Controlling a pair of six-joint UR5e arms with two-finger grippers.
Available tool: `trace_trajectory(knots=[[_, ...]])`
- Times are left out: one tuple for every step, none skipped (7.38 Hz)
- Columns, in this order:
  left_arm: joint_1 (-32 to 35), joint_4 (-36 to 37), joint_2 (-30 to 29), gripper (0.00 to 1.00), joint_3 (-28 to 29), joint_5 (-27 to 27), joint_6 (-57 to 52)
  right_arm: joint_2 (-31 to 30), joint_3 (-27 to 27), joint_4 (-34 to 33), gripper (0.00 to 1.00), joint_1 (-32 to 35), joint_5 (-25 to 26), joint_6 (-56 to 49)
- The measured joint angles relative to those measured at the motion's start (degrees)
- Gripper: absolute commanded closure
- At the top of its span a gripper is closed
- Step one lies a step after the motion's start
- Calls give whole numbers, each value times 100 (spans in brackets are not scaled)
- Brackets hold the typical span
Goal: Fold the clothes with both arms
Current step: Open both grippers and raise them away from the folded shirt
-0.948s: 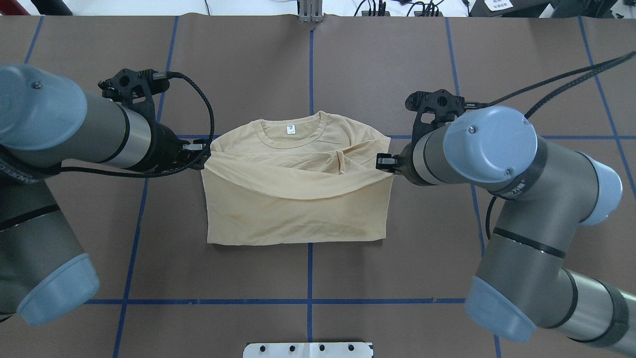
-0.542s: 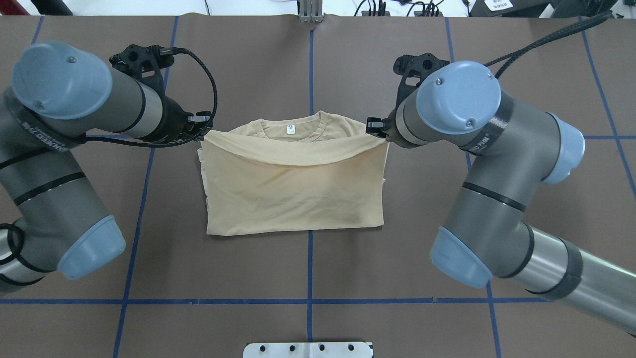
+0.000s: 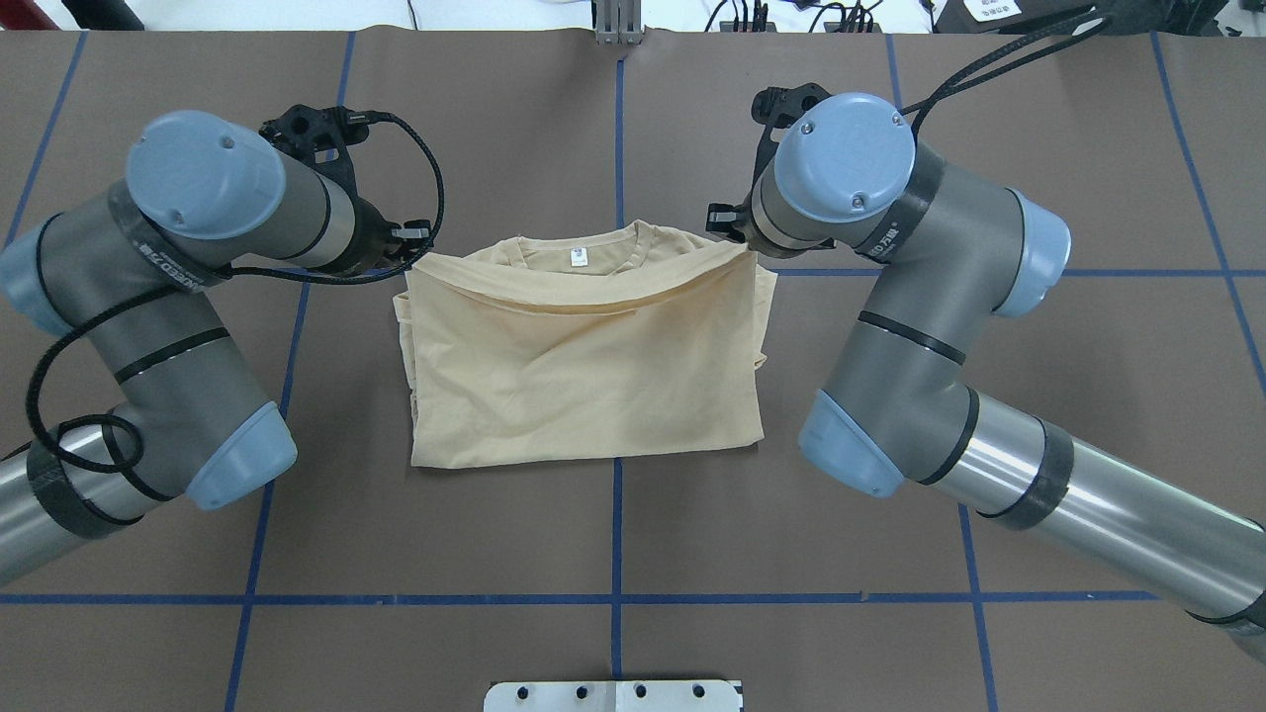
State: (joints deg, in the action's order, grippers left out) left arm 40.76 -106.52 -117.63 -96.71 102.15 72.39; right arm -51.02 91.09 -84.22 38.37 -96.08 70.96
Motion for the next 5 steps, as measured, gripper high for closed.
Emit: trace_trajectory(knots=[[-11,-201,-32,100,277,-13,-96,123,-347,93,100,14,1,-72],[-18,-379,-44,77,456,-15,-157,186,-551,131,49,23,1,-127],[-19,-500,-46,1,539,-7,-234,215,-651,145,1,38,1,-152],[-11,-556,-47,0,519,12,-541,233,-693,147,0,76,-8,-157],[9,-580,-32,0,431,72,-971,244,-706,146,0,151,-118,-165]])
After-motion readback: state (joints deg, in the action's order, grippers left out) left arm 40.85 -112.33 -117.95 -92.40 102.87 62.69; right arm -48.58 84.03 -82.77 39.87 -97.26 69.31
